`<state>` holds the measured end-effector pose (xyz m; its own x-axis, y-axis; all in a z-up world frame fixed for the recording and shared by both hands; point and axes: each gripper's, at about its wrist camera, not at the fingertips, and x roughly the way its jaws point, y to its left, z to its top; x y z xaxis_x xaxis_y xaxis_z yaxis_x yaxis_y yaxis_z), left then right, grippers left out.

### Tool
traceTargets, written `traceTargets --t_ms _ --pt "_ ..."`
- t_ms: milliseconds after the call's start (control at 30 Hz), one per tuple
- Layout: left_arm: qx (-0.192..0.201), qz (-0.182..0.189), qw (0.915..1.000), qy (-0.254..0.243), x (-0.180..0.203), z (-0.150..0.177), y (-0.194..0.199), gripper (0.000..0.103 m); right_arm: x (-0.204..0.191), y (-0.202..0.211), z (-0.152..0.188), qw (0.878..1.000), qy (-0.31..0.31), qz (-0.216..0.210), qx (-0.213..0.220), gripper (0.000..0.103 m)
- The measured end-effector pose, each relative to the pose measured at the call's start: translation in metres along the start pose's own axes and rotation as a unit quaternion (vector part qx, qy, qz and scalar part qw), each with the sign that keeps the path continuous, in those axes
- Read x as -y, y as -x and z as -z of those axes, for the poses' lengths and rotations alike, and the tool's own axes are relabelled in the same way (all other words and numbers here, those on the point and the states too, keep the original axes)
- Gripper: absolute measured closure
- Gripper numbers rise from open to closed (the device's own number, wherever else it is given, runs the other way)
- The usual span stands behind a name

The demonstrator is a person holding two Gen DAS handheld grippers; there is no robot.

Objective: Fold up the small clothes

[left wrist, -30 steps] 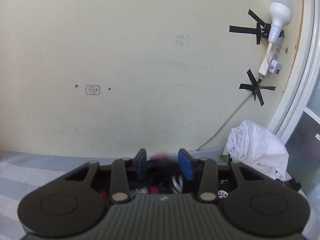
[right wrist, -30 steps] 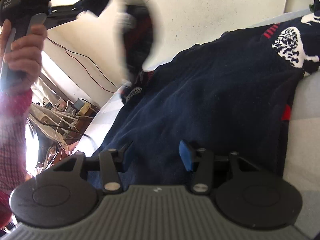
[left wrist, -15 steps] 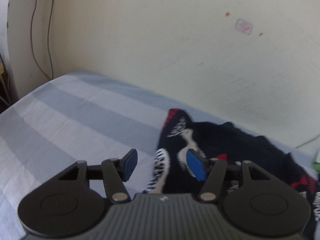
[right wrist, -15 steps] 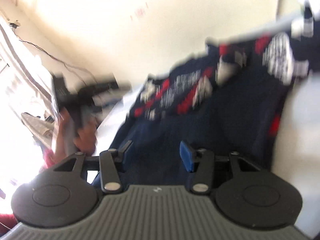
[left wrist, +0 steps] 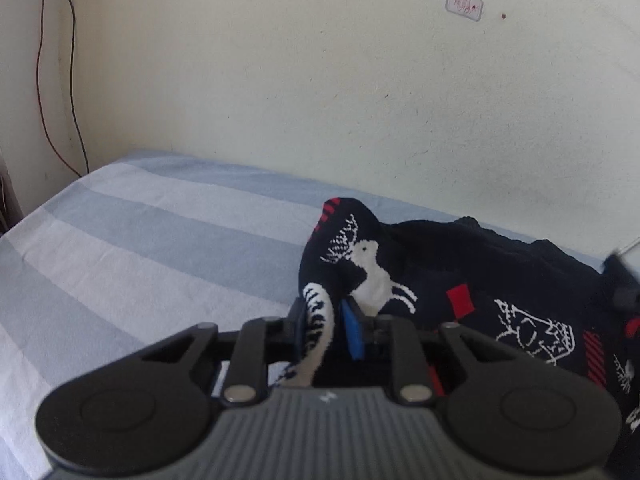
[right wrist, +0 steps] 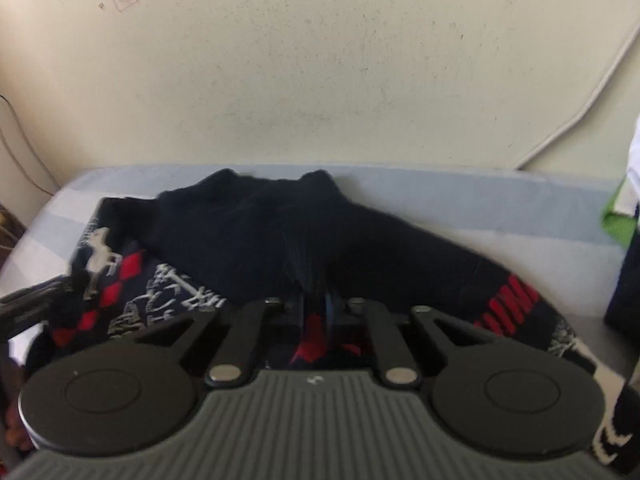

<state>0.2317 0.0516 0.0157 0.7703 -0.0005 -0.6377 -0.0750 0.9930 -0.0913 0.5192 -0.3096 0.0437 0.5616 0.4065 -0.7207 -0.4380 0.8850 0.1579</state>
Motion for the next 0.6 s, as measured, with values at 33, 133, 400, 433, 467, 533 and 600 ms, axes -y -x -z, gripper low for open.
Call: traceTargets --t_ms 33,133,400,433,467,533,600 --pt "-0.001 0.006 1.0 0.008 -0.002 -0.001 0.002 0.086 -0.004 0.011 -0.001 1.0 0.003 -0.003 0.024 0.091" --pt "-0.001 0.022 0.9986 0.048 -0.016 -0.005 0.003 0.089 0.001 0.068 -0.003 0.99 -0.021 -0.059 0.129 0.091" --pt "-0.001 -0.018 0.9964 0.083 -0.032 -0.009 -0.003 0.087 0.061 0.109 0.095 0.981 -0.071 -0.001 0.181 0.069" --pt "0.001 -0.019 0.9965 0.082 -0.033 -0.009 -0.002 0.087 0.067 0.102 0.108 0.984 -0.078 0.034 0.159 0.069" --pt "0.002 -0.02 0.9966 0.079 -0.031 -0.009 -0.002 0.087 0.074 0.101 0.118 0.983 -0.09 0.048 0.152 0.069" --pt "0.005 -0.026 0.9971 0.072 -0.028 -0.009 -0.001 0.087 0.085 0.11 0.128 0.976 -0.132 0.032 0.168 0.069" --pt "0.006 -0.029 0.9973 0.067 -0.026 -0.009 0.0 0.087 0.08 0.122 0.125 0.971 -0.143 0.026 0.191 0.069"
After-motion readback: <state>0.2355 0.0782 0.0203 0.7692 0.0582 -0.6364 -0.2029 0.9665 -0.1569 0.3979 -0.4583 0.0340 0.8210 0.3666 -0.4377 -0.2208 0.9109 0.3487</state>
